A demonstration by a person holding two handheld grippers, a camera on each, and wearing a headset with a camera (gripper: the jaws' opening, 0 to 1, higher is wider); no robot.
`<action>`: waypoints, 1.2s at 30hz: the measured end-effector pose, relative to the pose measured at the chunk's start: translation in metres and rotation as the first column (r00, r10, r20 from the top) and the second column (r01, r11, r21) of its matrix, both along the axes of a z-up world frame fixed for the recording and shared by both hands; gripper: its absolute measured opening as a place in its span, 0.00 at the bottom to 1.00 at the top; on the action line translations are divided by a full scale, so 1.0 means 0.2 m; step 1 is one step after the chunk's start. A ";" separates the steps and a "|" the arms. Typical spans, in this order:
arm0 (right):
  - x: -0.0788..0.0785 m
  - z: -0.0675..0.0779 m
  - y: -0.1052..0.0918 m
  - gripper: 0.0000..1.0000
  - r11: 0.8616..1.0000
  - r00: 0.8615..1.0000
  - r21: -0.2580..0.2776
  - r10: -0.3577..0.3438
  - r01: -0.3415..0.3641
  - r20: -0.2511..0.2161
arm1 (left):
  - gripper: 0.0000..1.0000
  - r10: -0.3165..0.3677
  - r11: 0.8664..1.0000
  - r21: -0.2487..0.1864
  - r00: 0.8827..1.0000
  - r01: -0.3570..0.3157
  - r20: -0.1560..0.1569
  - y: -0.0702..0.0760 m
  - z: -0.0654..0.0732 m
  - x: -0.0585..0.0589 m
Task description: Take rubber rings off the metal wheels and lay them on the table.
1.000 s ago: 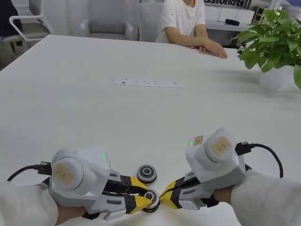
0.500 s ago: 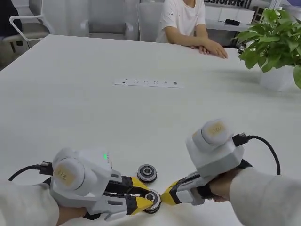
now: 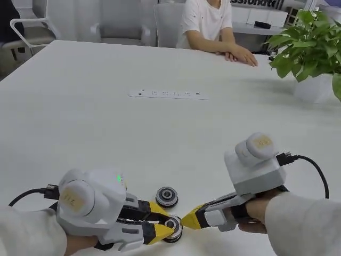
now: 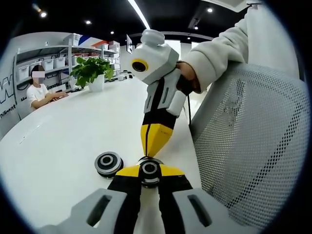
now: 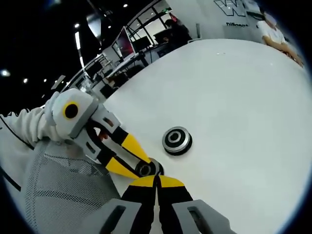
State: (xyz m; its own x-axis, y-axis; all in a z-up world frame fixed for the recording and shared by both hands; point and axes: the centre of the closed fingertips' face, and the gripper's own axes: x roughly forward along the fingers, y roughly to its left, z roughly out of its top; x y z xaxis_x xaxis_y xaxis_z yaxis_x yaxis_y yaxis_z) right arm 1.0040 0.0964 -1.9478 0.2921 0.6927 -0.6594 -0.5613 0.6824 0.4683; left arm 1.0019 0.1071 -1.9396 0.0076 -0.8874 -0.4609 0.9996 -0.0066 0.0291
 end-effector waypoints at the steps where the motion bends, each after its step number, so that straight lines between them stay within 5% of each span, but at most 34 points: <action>1: 0.00 0.00 0.00 0.00 1.000 1.000 0.001 -0.001 0.001 -0.003 | 0.07 -0.002 1.000 0.000 1.000 0.002 0.001 0.00 0.00 0.00; 36: -0.01 0.04 0.05 0.00 0.997 0.999 0.072 -0.003 0.006 -0.039 | 0.07 -0.013 1.000 0.003 1.000 0.013 0.002 0.00 0.00 0.00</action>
State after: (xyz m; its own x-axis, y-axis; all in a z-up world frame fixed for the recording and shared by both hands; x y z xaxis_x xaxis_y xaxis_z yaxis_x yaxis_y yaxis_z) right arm 1.0016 0.1054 -1.9400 0.2706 0.7379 -0.6183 -0.5389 0.6483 0.5379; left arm 1.0022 0.1070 -1.9396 -0.0027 -0.8859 -0.4638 0.9993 -0.0194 0.0312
